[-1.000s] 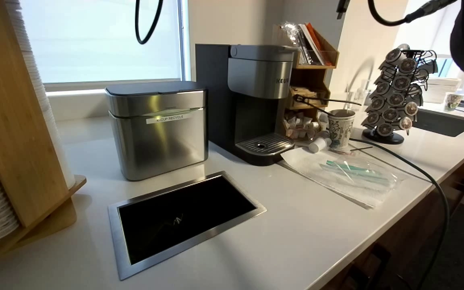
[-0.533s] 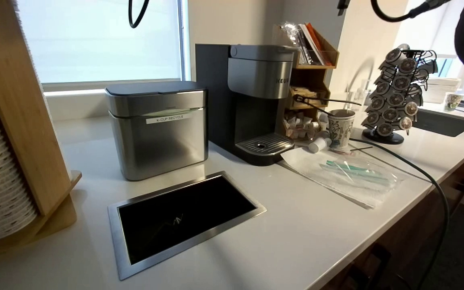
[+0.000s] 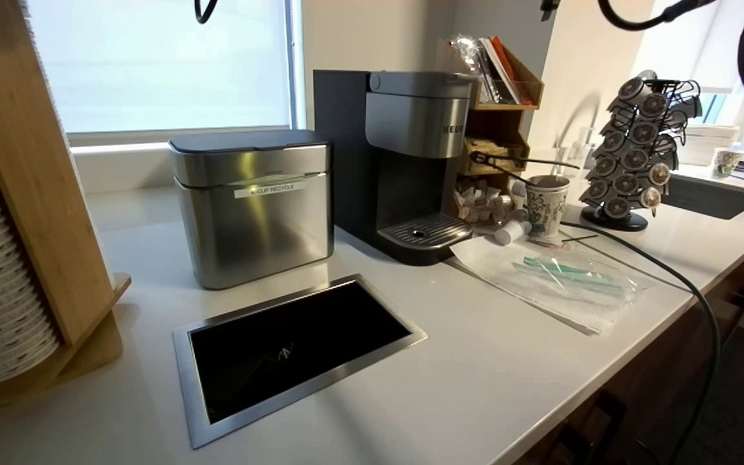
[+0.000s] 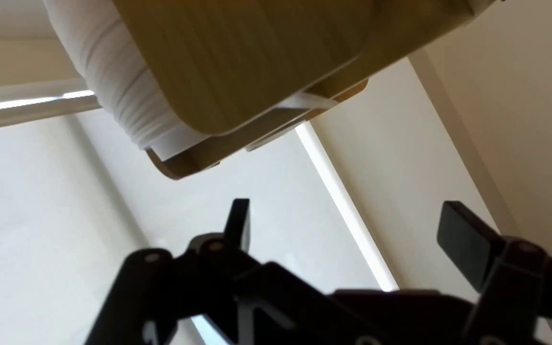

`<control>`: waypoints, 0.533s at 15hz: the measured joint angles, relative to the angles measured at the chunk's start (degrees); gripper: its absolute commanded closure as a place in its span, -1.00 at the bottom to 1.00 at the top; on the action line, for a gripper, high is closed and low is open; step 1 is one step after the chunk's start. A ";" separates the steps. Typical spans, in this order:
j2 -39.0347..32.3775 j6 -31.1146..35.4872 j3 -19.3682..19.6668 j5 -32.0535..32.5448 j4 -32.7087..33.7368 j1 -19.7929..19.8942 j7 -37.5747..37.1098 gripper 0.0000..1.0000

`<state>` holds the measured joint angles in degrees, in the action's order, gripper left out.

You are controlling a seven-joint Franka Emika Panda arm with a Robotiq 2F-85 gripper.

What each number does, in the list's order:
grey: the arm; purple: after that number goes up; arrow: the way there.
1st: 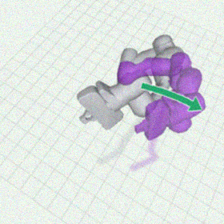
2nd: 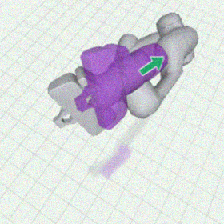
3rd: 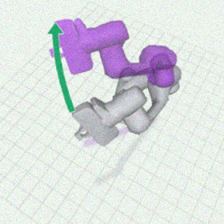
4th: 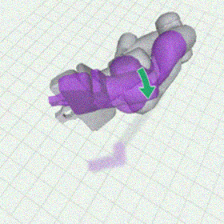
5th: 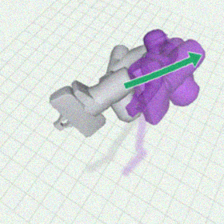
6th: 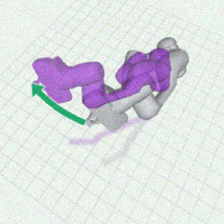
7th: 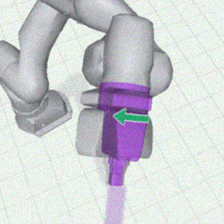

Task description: Remove one white lid from the wooden stand on the left.

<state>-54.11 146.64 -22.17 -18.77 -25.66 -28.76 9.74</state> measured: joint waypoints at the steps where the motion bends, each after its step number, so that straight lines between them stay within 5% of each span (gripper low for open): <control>1: -0.25 1.85 0.09 0.15 -0.05 -0.01 0.19 -1.00; 8: -2.52 3.94 0.01 0.36 -0.41 0.73 0.23 -1.00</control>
<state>-56.62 150.58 -22.15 -18.41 -26.08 -28.03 9.98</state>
